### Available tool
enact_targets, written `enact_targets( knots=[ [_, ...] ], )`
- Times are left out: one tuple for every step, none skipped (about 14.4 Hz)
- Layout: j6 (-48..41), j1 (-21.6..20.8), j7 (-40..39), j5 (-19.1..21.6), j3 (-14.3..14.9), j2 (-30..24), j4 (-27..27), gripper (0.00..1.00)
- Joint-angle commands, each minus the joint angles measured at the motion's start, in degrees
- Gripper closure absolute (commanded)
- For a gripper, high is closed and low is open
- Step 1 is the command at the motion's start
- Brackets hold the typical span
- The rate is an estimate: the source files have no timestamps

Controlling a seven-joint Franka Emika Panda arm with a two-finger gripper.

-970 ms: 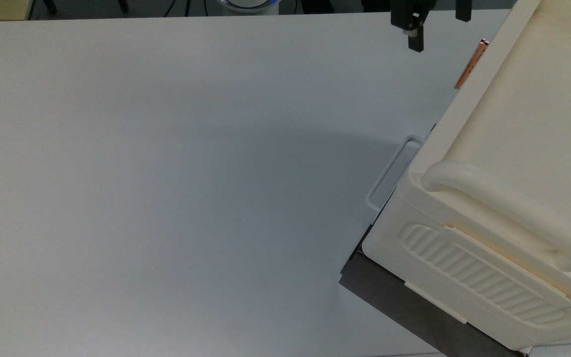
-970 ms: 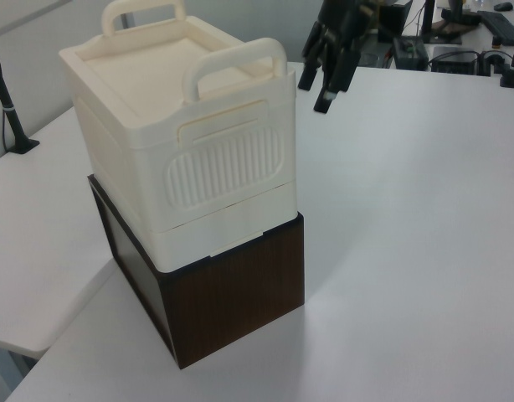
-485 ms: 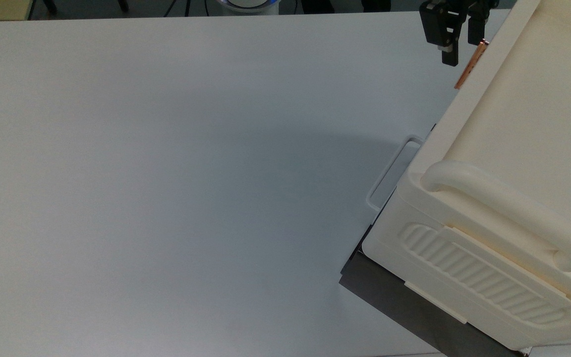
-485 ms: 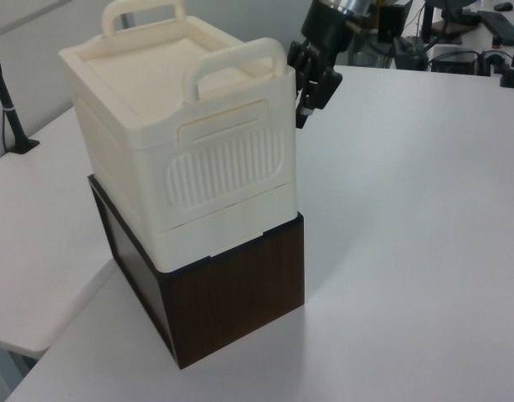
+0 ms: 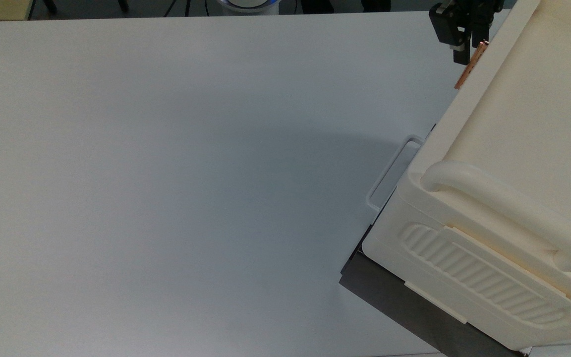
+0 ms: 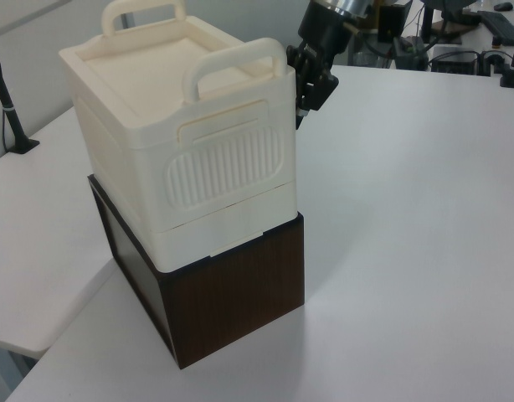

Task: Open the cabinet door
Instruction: 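Lower the gripper and grasp the orange tab on the door edge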

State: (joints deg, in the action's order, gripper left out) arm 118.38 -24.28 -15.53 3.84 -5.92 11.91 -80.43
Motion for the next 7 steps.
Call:
enact_targets(
  knots=[
    [0.71, 0.11, -1.35, 1.08, -0.94, 0.57, 0.8, 0.6],
    [0.71, 0.11, -1.35, 1.08, -0.94, 0.57, 0.8, 0.63],
    [0.71, 0.2, -1.43, 1.08, -0.94, 0.57, 0.8, 0.71],
    [0.71, 0.2, -1.52, 1.08, -0.94, 0.57, 0.8, 0.79],
    [0.63, 0.29, -1.52, 0.99, -0.94, 0.57, 0.72, 0.89],
    [0.63, 0.46, -1.52, 0.99, -0.94, 0.49, 0.72, 0.93],
    [0.54, 0.55, -1.35, 0.99, -0.94, 0.49, 0.63, 0.95]
  ],
)
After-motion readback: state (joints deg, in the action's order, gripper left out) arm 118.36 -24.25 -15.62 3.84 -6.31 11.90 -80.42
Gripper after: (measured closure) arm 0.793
